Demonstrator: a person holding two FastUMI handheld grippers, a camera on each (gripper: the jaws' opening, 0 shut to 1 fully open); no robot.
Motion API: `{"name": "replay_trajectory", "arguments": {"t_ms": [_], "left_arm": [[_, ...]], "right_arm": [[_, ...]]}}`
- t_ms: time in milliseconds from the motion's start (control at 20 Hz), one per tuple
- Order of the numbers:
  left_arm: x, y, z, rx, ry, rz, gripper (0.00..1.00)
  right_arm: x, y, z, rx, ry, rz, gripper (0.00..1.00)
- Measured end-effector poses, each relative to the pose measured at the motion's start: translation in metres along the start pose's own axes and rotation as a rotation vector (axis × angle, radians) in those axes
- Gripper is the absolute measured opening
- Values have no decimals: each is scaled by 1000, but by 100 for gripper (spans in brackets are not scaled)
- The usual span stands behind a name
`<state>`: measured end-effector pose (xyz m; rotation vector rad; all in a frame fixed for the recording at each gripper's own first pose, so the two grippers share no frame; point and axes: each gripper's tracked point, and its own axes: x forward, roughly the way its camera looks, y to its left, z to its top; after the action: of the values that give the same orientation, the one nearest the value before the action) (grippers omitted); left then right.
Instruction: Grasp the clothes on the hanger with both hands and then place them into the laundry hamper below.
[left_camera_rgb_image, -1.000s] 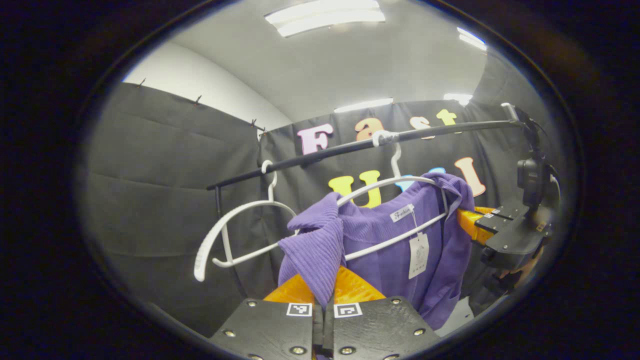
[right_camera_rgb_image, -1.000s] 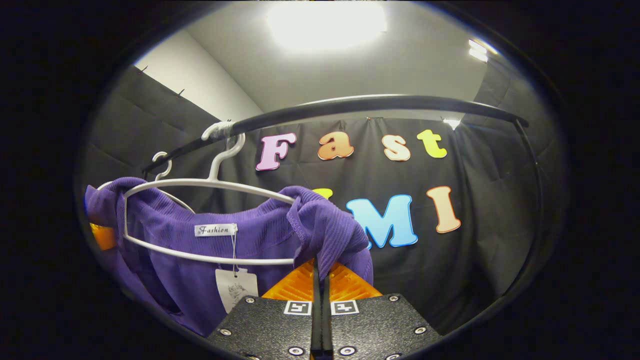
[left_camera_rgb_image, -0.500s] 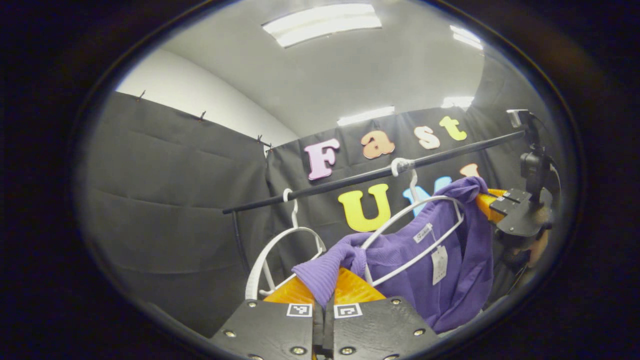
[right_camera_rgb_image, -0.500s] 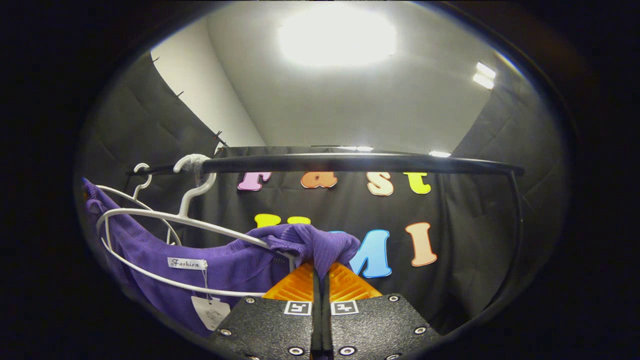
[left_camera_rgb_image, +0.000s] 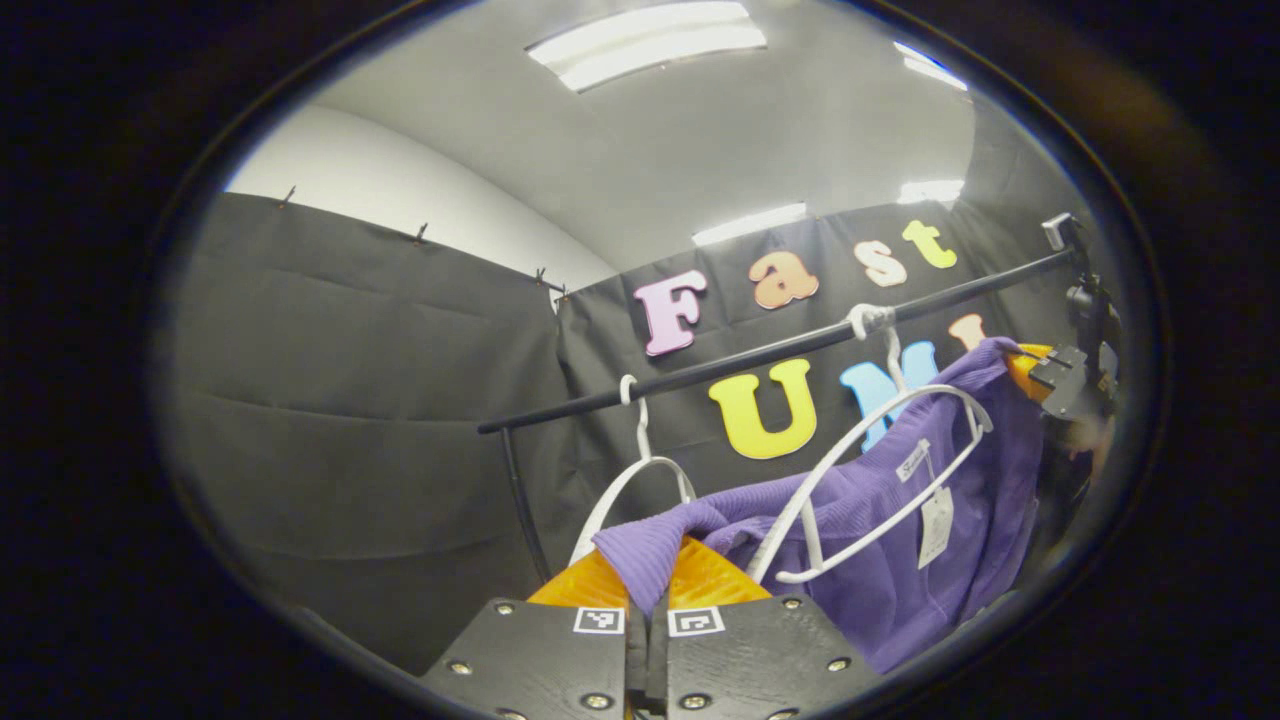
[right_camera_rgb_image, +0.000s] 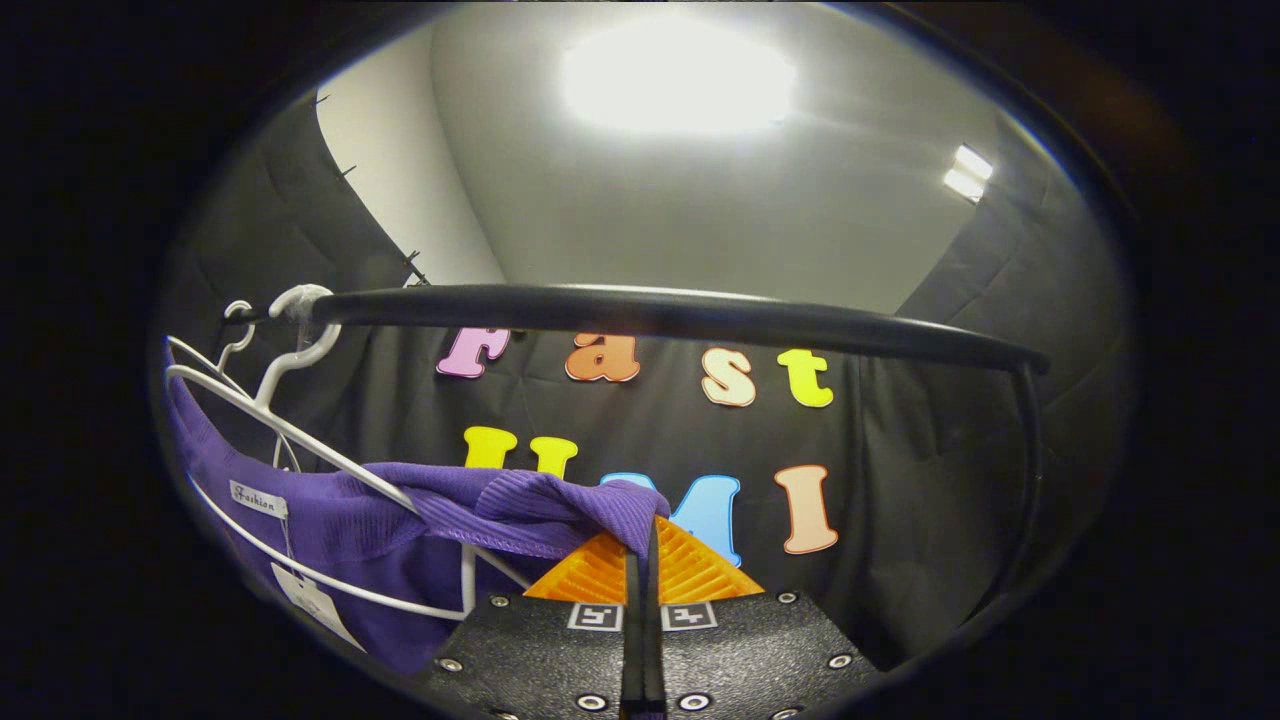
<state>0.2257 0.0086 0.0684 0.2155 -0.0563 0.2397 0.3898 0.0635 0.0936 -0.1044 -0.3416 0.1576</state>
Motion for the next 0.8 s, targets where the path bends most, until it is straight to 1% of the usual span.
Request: {"name": "replay_trajectory", "arguments": {"t_ms": [300, 350, 500, 550, 700, 800], "left_arm": [[5, 1, -7, 4, 11, 3, 5], [6, 0, -9, 1, 14, 2, 1], [10, -1, -15, -3, 20, 2, 5], [9, -1, -16, -6, 25, -2, 5], [12, -1, -23, -19, 36, -15, 0], [17, -2, -31, -24, 46, -18, 0]], "right_arm": [[9, 7, -33, -17, 54, 13, 0], [11, 8, -39, -14, 66, 15, 0], [17, 12, -56, -4, 99, 18, 0], [19, 12, -62, 3, 116, 17, 0], [26, 11, -84, 43, 176, 9, 0], [32, 11, -98, 54, 204, 11, 0]]}}
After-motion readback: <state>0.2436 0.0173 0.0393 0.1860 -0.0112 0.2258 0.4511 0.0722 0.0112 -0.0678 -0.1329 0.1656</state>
